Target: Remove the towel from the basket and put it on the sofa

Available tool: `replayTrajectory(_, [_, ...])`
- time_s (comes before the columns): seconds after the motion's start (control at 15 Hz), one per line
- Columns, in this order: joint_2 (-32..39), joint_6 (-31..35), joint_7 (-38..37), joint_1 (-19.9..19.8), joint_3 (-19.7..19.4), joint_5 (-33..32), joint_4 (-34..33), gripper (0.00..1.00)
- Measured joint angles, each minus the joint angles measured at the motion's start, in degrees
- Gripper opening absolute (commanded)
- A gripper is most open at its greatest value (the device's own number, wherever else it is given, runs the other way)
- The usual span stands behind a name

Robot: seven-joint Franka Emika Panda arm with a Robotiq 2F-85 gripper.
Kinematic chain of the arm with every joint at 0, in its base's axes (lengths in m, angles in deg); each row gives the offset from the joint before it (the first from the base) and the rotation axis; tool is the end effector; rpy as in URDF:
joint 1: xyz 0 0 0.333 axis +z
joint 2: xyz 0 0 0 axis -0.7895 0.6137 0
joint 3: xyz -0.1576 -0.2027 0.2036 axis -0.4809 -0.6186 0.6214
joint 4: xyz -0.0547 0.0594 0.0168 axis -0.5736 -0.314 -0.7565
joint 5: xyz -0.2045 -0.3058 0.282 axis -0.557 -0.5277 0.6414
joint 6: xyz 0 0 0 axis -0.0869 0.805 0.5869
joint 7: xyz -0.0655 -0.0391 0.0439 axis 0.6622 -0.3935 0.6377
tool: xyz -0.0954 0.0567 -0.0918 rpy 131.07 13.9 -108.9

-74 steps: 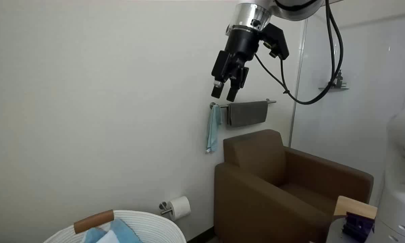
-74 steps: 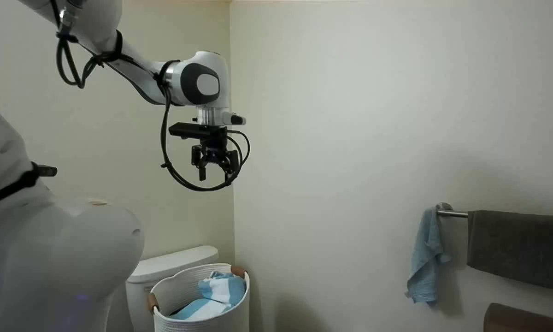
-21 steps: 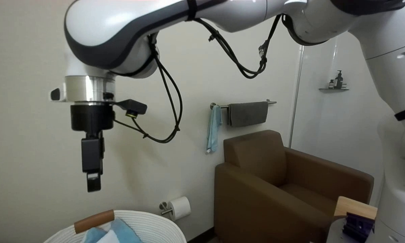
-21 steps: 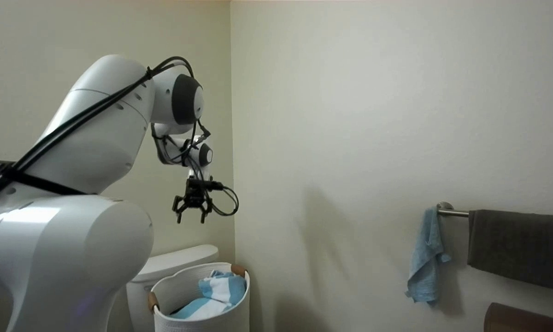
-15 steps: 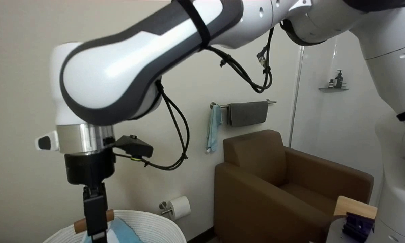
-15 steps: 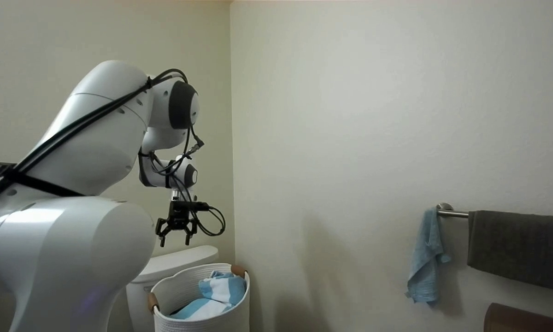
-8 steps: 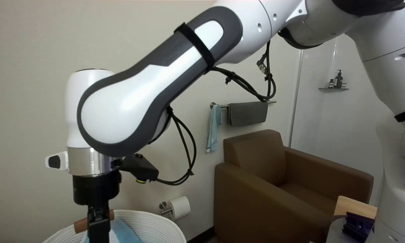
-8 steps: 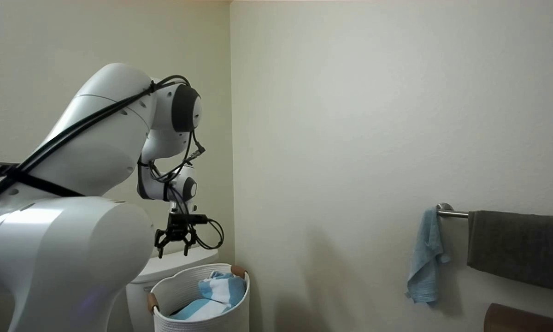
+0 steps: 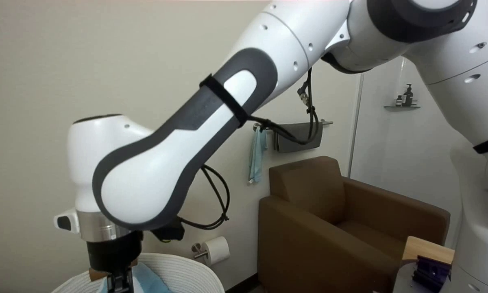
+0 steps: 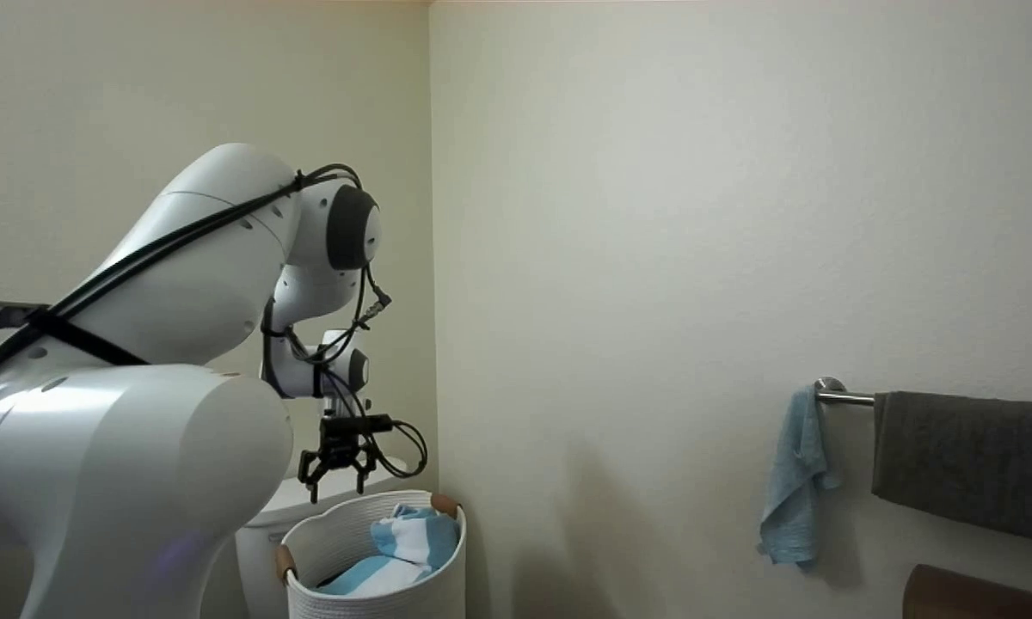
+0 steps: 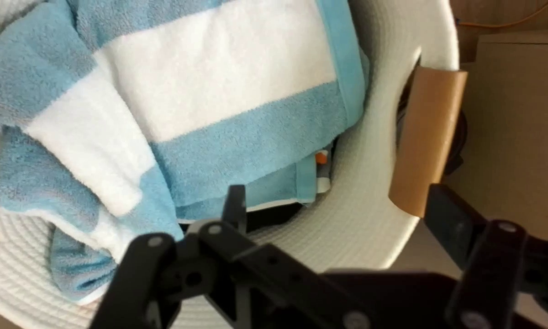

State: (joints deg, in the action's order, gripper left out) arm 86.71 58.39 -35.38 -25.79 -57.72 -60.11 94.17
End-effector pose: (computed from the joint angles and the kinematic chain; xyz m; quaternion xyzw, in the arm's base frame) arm 0.5305 0.4850 0.1514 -0.8136 -0.5811 0.0057 0.0199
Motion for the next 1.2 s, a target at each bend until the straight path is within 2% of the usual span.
replayTrajectory(0.4, [14.51, 1.49, -5.94, 5.55, -6.10, -10.09, -13.66, 1.00])
replayTrajectory(0.73, [20.67, 1.31, -11.31, 10.05, -12.88, -15.46, -25.49, 1.00])
replayTrajectory(1.07, [25.46, 1.28, -11.36, 10.35, -13.87, -15.50, -33.96, 1.00])
replayTrajectory(1.2, [27.82, 1.28, -9.73, 9.15, -11.96, -13.19, -36.12, 1.00])
